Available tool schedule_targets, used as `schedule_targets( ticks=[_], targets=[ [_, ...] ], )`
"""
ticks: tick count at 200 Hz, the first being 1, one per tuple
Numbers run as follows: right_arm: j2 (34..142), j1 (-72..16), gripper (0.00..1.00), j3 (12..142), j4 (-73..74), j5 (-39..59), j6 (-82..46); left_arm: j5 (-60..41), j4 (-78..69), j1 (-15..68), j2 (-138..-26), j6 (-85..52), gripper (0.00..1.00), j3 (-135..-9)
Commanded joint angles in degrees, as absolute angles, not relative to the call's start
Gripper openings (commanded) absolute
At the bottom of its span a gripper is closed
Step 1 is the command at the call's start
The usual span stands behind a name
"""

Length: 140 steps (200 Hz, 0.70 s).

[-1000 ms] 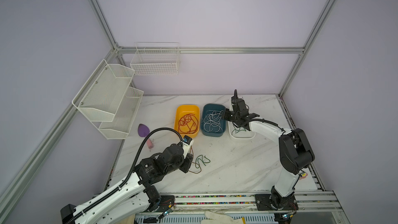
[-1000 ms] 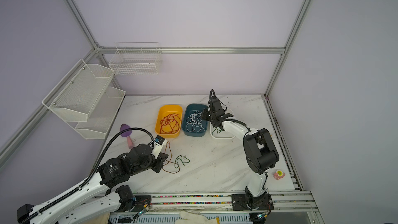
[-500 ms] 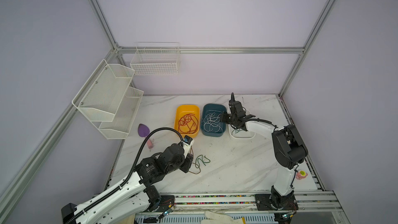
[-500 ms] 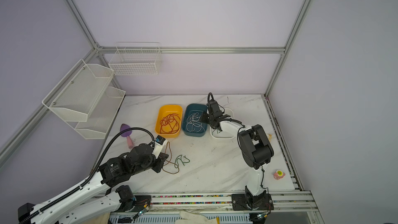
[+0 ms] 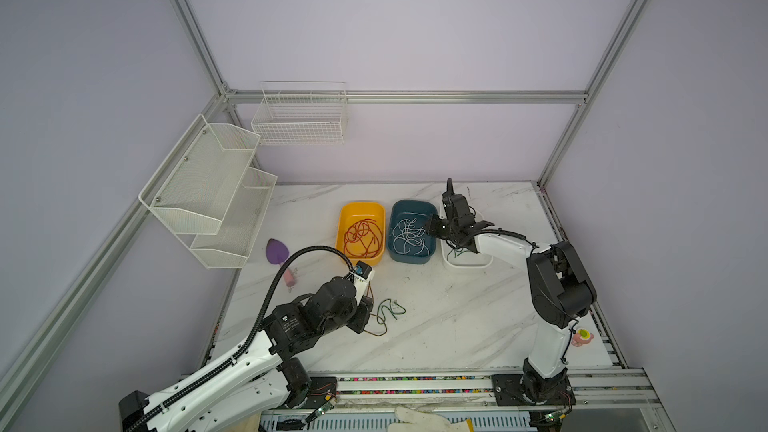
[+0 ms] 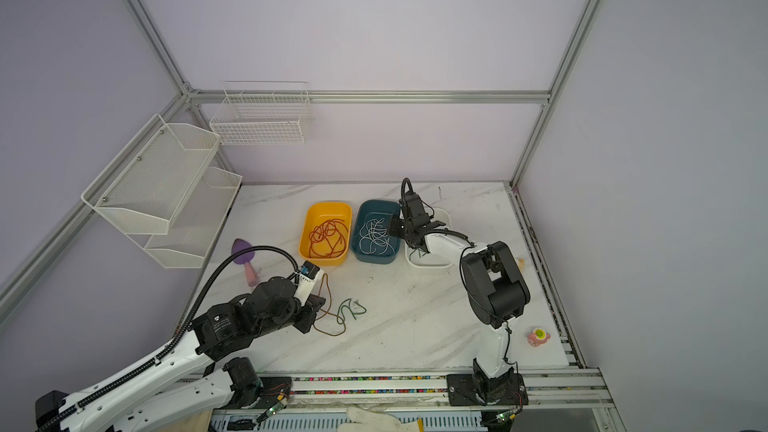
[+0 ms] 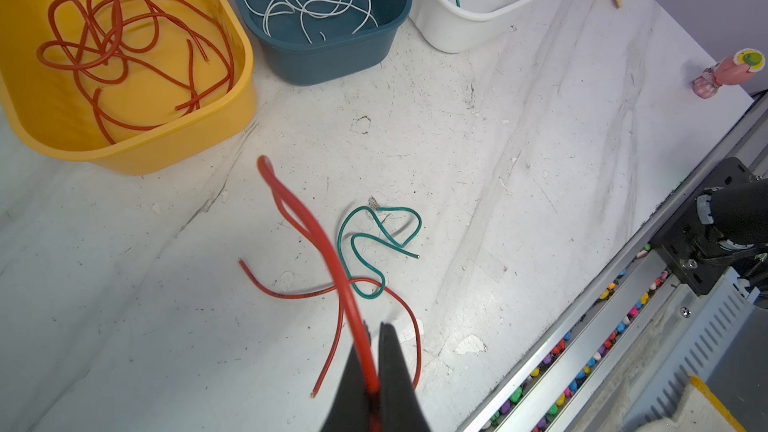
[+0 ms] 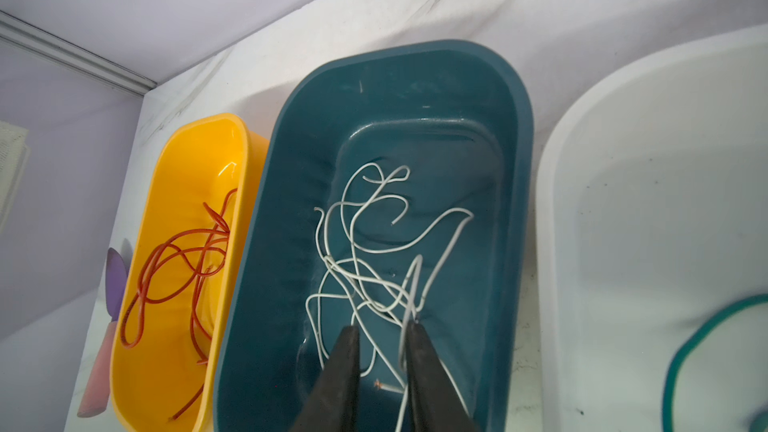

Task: Untangle the cables
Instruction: 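Carry the white wire over the dark teal tub and open the right gripper, then move the right gripper down to the green wire near the tangle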

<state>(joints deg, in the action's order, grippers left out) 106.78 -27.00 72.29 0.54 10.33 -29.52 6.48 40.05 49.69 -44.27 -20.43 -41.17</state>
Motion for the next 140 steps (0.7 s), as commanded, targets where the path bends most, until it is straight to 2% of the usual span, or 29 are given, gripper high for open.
schedule_targets(
  ticks=[1,81,140],
  targets=[
    [102.9,-27.25,0.28,71.35,-0.04,10.46,-29.27,7.03,39.46,50.0,-44.05,-20.39,0.0,-43.24],
    [96.16,-27.55,0.38,68.64,-0.43,11.76,-29.49,6.88,39.42,50.01,-44.06,-20.5,0.0,-43.24],
    [85.85,-32.61,0.47,56.28,5.75,14.63,-31.71,6.83,39.55,50.01,-43.34,-20.98,0.0,-43.48]
  ],
)
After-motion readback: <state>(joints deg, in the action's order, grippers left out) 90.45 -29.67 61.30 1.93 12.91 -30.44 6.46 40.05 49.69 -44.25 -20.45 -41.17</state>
